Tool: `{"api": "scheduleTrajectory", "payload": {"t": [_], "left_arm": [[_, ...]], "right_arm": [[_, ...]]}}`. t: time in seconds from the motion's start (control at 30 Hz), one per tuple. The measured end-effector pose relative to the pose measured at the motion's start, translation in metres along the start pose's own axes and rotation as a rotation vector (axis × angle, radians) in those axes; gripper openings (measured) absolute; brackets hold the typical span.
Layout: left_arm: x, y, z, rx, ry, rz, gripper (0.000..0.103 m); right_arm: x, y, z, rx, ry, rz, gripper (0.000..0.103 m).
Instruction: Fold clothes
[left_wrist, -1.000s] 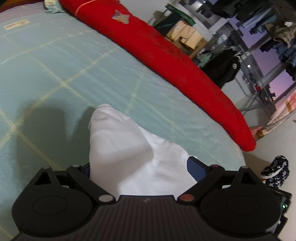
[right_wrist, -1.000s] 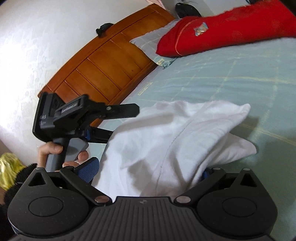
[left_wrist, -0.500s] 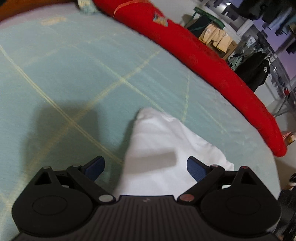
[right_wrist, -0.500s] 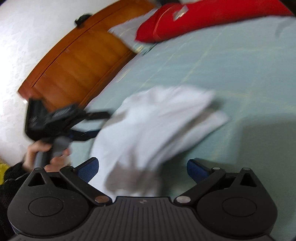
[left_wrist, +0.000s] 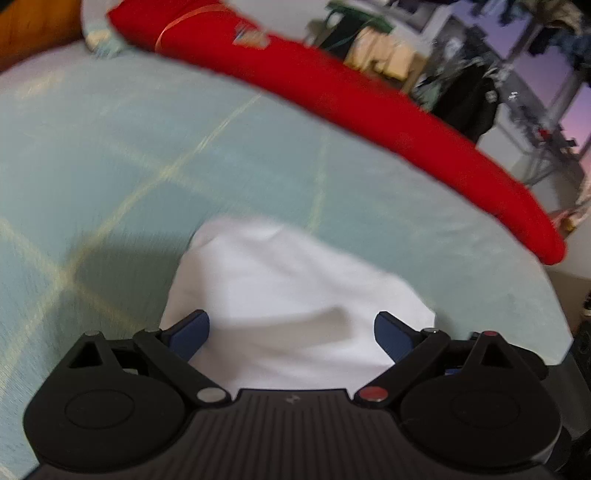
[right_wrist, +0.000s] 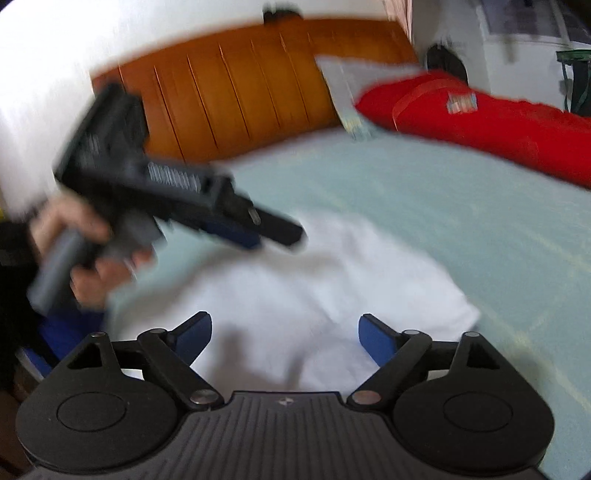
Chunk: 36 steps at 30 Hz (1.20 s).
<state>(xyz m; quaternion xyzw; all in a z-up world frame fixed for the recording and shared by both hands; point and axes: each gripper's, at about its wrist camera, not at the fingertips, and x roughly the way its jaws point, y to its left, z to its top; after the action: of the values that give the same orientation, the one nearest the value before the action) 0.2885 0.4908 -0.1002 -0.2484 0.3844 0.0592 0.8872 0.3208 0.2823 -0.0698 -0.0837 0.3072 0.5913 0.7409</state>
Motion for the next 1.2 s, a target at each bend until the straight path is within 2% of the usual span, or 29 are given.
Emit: {"api": "scheduleTrajectory", "payload": {"t": [0.13, 0.2, 0.33, 0.4, 0.53, 0.63, 0.7, 0.8, 0.87, 0.97, 1.0, 1.07, 1.2], "left_arm": [[-0.006, -0.014, -0.004, 0.071, -0.002, 0.057, 0.096], [-0.024, -0.018, -0.010, 0.068, -0.003, 0.044, 0.096], [-0.069, -0.009, -0.031, 0.065, -0.094, 0.055, 0.096], [-0.076, 0.007, -0.046, -0.006, -0.108, 0.038, 0.096], [-0.088, 0.041, -0.077, -0.158, -0.131, 0.001, 0.096], [-0.098, 0.066, -0.100, -0.271, -0.147, -0.027, 0.096], [-0.098, 0.071, -0.104, -0.355, -0.138, -0.127, 0.096], [-0.096, 0.069, -0.097, -0.395, -0.117, -0.156, 0.095], [-0.105, 0.065, -0.090, -0.362, -0.148, -0.130, 0.095], [-0.127, 0.060, -0.078, -0.312, -0.205, -0.086, 0.095], [-0.133, 0.054, -0.074, -0.272, -0.213, -0.047, 0.095], [-0.136, 0.035, -0.069, -0.168, -0.202, -0.025, 0.096], [-0.120, -0.003, -0.065, 0.008, -0.156, -0.012, 0.096]], "right_arm": [[-0.011, -0.003, 0.002, 0.006, -0.018, -0.008, 0.089], [-0.026, 0.001, 0.007, 0.015, -0.038, 0.003, 0.089], [-0.052, -0.002, 0.000, 0.104, -0.057, 0.074, 0.091], [-0.063, -0.007, -0.008, 0.166, -0.053, 0.118, 0.093], [-0.070, -0.015, -0.038, 0.348, 0.011, 0.234, 0.093], [-0.056, -0.012, -0.052, 0.460, 0.057, 0.299, 0.096], [-0.044, -0.007, -0.055, 0.498, 0.059, 0.311, 0.100], [-0.024, 0.003, -0.044, 0.513, 0.075, 0.352, 0.102], [-0.019, 0.014, -0.037, 0.503, 0.102, 0.382, 0.102], [-0.030, 0.030, -0.030, 0.411, 0.135, 0.351, 0.102], [-0.035, 0.032, -0.028, 0.382, 0.142, 0.335, 0.102], [-0.051, 0.030, -0.026, 0.330, 0.138, 0.275, 0.101], [-0.076, 0.023, 0.002, 0.163, -0.017, 0.143, 0.101]]}}
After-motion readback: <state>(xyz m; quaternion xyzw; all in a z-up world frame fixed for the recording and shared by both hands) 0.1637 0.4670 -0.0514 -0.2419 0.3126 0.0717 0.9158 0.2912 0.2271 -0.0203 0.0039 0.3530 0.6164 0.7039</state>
